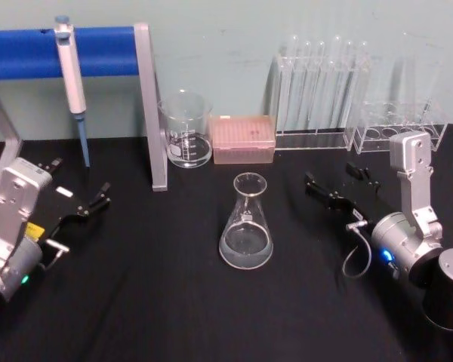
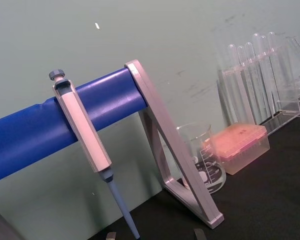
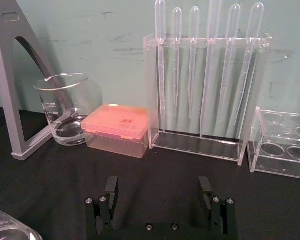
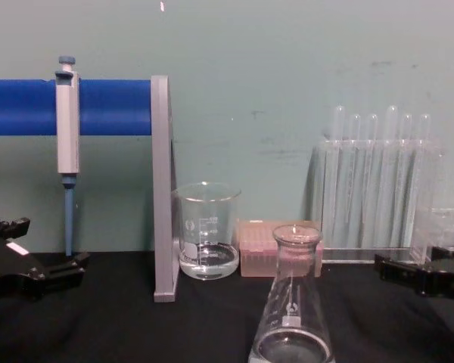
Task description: Grasp the erlenmeyer flask with one hand, shake it three times, then place it back.
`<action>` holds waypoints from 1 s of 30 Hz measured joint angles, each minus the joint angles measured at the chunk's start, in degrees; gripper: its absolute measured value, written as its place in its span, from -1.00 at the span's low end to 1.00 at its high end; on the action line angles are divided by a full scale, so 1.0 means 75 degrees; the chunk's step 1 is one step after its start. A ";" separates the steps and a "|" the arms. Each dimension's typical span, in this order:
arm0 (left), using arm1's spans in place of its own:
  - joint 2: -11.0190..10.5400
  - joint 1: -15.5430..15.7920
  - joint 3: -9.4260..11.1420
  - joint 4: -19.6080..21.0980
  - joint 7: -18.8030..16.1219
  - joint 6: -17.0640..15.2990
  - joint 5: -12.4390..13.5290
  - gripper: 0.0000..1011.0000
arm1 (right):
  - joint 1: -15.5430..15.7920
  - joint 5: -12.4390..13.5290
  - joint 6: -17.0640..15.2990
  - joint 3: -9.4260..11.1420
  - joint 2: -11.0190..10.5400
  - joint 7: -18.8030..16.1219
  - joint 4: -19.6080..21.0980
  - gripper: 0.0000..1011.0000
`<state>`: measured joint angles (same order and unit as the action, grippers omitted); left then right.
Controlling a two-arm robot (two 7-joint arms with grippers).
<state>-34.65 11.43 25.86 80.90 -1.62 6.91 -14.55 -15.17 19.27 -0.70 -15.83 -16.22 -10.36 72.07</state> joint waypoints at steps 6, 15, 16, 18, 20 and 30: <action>0.0000 0.0000 0.0000 0.0000 0.0000 0.0000 0.0000 0.98 | 0.0000 0.0000 0.0000 0.0000 0.0000 0.0000 0.0000 0.98; 0.0000 0.0000 0.0000 0.0000 0.0000 0.0000 0.0000 0.98 | 0.0000 0.0000 0.0000 0.0000 0.0000 0.0000 0.0000 0.98; 0.0000 0.0000 0.0000 0.0000 0.0000 0.0000 0.0000 0.98 | 0.0000 0.0000 0.0000 0.0000 0.0000 0.0000 0.0000 0.98; 0.0000 0.0000 0.0000 0.0000 0.0000 0.0000 0.0000 0.98 | 0.0000 0.0000 0.0000 0.0000 0.0000 0.0000 0.0000 0.98; 0.0000 0.0000 0.0000 0.0000 0.0000 0.0000 0.0000 0.98 | 0.0000 0.0000 0.0000 0.0000 0.0000 0.0000 0.0000 0.98; 0.0000 -0.0001 0.0000 0.0000 0.0000 0.0000 0.0000 0.98 | 0.0000 0.0000 0.0000 0.0000 0.0000 0.0000 0.0000 0.98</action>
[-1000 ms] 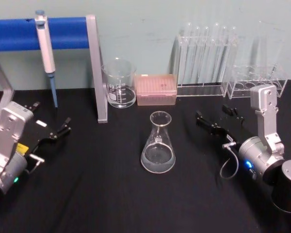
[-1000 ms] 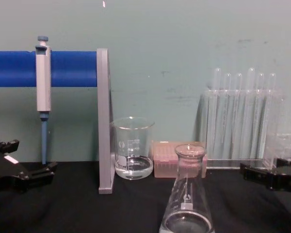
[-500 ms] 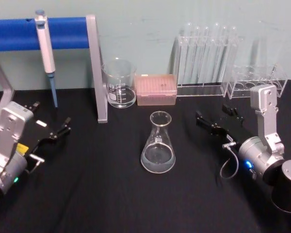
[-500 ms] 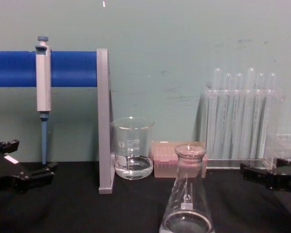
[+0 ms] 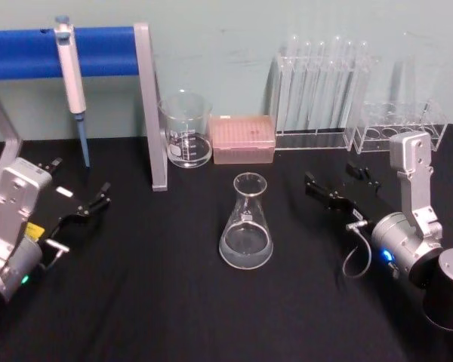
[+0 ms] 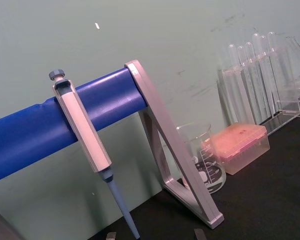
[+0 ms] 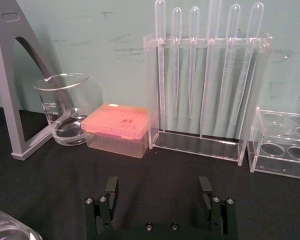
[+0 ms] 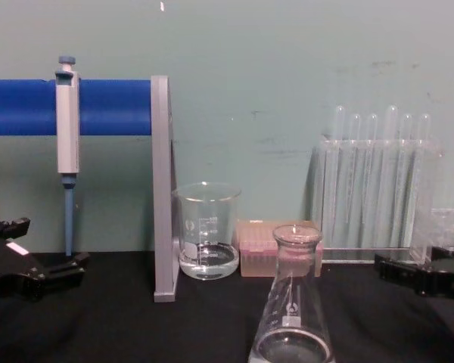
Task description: Grasp the erlenmeyer flask with one hand, shake it three times, then place it back.
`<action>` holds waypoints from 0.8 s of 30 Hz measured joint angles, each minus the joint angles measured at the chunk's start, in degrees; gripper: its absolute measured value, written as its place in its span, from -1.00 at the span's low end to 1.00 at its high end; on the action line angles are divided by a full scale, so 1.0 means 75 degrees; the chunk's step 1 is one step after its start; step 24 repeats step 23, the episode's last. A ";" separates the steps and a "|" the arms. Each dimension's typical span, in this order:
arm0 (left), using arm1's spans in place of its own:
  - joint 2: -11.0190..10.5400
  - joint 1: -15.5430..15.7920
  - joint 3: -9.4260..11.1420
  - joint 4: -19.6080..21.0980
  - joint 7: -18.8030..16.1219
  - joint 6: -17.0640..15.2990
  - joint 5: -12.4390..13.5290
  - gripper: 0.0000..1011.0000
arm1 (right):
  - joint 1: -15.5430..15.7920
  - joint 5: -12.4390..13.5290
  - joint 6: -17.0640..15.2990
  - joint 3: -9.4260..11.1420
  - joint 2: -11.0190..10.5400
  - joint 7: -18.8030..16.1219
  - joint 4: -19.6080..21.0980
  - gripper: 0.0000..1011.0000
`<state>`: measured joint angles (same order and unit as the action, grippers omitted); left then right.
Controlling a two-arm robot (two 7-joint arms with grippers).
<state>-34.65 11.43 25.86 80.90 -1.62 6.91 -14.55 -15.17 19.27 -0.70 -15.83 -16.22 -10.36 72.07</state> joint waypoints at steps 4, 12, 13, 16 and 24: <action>0.0000 0.0000 0.0000 0.0000 0.0000 0.0000 0.0000 0.98 | 0.0000 0.0000 0.0000 0.0000 0.0000 0.0000 0.0000 0.98; 0.0000 0.0000 0.0000 0.0000 0.0000 0.0000 0.0000 0.98 | 0.0000 0.0000 -0.0001 0.0000 0.0000 0.0000 0.0000 0.98; 0.0000 0.0000 0.0000 0.0000 0.0000 0.0000 0.0000 0.98 | 0.0000 0.0000 0.0000 0.0000 0.0000 0.0000 0.0000 0.98; 0.0000 0.0000 0.0000 0.0000 0.0000 0.0000 0.0000 0.98 | 0.0000 0.0000 0.0000 0.0000 0.0000 0.0000 0.0000 0.98; 0.0000 0.0000 0.0000 0.0000 0.0000 0.0000 0.0000 0.98 | 0.0000 0.0000 -0.0001 0.0000 0.0000 0.0000 0.0000 0.98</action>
